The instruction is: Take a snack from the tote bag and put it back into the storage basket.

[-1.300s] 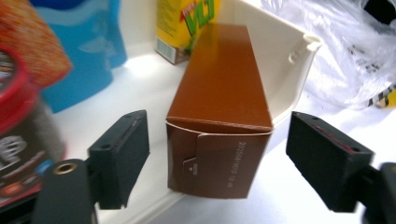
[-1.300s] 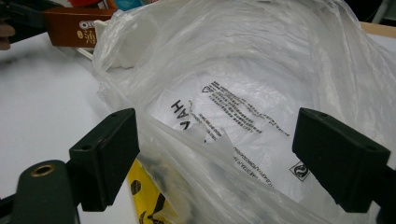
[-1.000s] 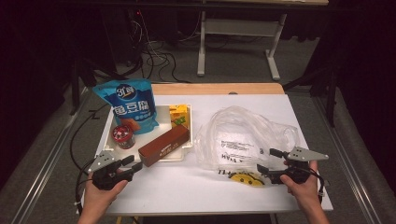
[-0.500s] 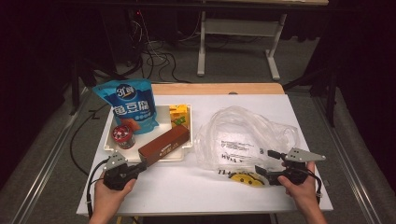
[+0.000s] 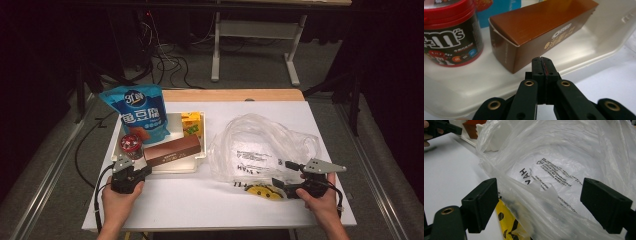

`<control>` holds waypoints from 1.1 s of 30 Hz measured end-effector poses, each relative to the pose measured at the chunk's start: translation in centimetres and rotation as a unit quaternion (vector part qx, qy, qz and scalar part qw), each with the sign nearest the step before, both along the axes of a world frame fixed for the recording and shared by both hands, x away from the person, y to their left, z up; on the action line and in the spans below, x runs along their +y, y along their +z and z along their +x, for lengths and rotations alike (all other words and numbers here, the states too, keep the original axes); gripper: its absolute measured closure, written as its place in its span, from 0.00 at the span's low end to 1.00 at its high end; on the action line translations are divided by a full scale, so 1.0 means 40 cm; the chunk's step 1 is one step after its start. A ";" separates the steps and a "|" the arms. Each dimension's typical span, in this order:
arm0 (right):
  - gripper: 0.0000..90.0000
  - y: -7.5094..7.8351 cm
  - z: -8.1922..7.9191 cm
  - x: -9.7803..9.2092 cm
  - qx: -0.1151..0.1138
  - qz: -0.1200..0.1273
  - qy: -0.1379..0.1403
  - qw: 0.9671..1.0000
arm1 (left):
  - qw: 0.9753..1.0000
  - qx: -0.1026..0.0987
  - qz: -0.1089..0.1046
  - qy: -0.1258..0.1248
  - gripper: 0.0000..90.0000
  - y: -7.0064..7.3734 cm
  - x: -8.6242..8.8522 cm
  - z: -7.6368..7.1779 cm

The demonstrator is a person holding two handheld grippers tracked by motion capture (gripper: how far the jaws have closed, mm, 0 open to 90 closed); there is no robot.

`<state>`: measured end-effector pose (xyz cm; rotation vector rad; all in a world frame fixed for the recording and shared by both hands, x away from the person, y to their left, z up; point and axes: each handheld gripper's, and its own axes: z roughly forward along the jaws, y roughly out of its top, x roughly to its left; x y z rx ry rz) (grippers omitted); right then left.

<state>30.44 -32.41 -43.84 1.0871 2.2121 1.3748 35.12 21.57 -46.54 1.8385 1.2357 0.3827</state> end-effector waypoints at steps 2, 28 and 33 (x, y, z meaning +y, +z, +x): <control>0.17 -0.001 0.001 -0.001 -0.001 -0.001 0.001 1.000 | 1.000 0.004 0.000 0.014 1.00 -0.003 0.007 0.002; 0.17 0.002 0.000 -0.010 -0.007 0.003 -0.011 1.000 | 0.985 0.016 -0.036 0.166 1.00 0.003 -0.007 0.081; 0.17 0.002 -0.002 -0.020 -0.008 0.006 -0.014 1.000 | 0.988 0.022 -0.052 0.145 1.00 0.027 0.013 0.026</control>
